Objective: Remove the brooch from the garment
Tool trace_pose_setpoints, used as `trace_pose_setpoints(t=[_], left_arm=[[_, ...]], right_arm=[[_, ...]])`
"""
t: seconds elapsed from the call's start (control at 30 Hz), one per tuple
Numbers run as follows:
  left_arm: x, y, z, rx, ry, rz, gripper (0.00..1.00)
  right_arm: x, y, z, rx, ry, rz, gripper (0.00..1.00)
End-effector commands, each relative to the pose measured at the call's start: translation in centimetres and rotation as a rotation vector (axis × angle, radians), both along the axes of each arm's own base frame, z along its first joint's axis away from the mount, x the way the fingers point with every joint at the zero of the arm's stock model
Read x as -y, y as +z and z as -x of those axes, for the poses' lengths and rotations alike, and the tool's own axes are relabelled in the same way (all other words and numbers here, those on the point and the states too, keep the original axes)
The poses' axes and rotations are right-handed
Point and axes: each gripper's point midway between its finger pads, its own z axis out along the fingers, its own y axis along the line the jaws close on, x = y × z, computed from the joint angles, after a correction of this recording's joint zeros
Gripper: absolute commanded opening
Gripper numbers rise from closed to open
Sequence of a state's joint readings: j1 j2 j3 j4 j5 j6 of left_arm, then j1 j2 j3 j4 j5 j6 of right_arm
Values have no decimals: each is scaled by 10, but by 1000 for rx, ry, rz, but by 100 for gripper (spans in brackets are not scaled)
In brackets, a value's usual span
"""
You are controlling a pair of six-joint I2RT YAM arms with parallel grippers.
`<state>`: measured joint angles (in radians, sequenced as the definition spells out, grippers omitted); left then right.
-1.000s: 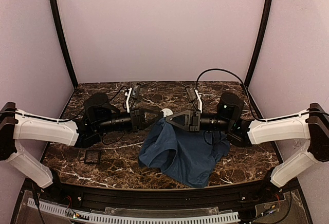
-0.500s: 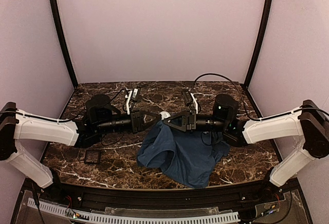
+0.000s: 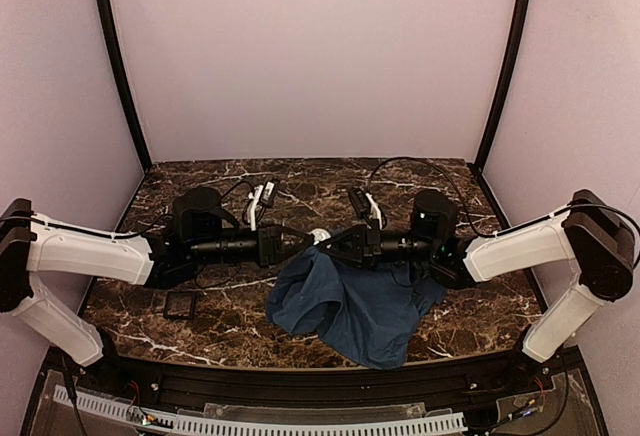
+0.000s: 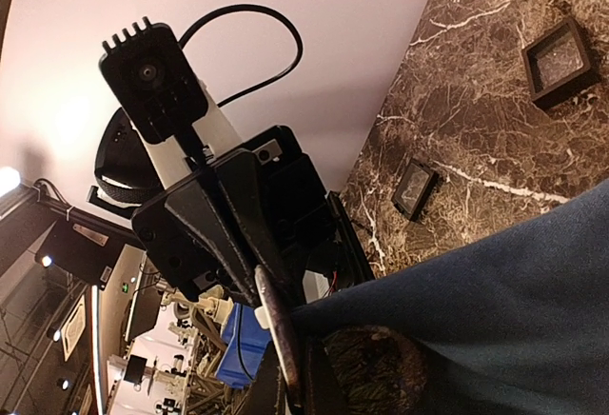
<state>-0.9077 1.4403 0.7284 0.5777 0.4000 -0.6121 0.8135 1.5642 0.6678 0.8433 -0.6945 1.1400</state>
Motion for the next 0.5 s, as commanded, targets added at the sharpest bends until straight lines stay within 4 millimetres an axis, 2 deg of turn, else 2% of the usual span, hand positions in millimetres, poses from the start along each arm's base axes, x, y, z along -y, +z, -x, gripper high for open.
trace_pose_setpoints(t=[0.0, 0.3, 0.47], left_arm=[[17, 57, 57, 165, -248, 121, 1], [21, 52, 64, 162, -277, 86, 1], [17, 39, 46, 127, -162, 44, 1]], right_arm=[[22, -74, -44, -234, -218, 187, 0], [18, -77, -43, -225, -188, 189, 0], [17, -59, -42, -110, -166, 172, 0]])
